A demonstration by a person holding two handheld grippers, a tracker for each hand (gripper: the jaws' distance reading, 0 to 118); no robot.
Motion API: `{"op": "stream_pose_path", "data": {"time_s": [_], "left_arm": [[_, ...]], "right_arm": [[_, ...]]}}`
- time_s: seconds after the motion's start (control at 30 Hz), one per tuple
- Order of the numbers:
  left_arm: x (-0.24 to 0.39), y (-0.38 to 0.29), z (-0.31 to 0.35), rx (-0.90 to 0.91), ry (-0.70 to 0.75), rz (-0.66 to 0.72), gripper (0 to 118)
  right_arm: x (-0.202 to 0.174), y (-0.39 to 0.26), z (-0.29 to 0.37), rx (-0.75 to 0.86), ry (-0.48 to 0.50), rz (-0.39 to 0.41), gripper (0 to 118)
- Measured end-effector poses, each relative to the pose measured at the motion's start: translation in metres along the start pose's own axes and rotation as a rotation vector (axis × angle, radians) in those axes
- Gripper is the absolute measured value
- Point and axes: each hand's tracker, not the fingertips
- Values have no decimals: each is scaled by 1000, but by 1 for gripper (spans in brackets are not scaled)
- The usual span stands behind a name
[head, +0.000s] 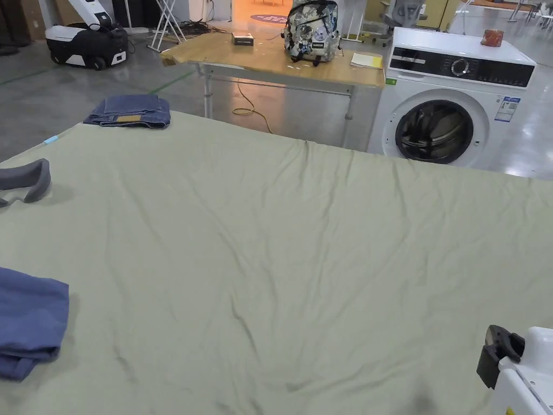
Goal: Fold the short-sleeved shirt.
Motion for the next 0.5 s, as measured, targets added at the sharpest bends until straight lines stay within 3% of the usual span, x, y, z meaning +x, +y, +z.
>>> {"op": "stream_pose_path", "data": {"time_s": [0.07, 0.13, 0.2, 0.23, 0.27, 0.5], "left_arm": [[5, -5, -2, -9, 40, 2, 18], [13, -9, -5, 3, 126, -27, 27], [11, -1, -5, 20, 207, -52, 53], [14, -2, -3, 36, 235, -71, 74], [19, -2, -2, 60, 256, -99, 82], [19, 19, 18, 231, 538, -249, 82]], "right_arm": [[1, -1, -1, -6, 3, -4, 0], [2, -2, -2, -22, 16, -11, 0], [3, -4, -1, -27, 18, -5, 0], [3, -5, -1, -29, 21, -1, 0], [4, -6, 0, -29, 21, 2, 0], [12, -10, 4, -47, 27, 0, 0]]}}
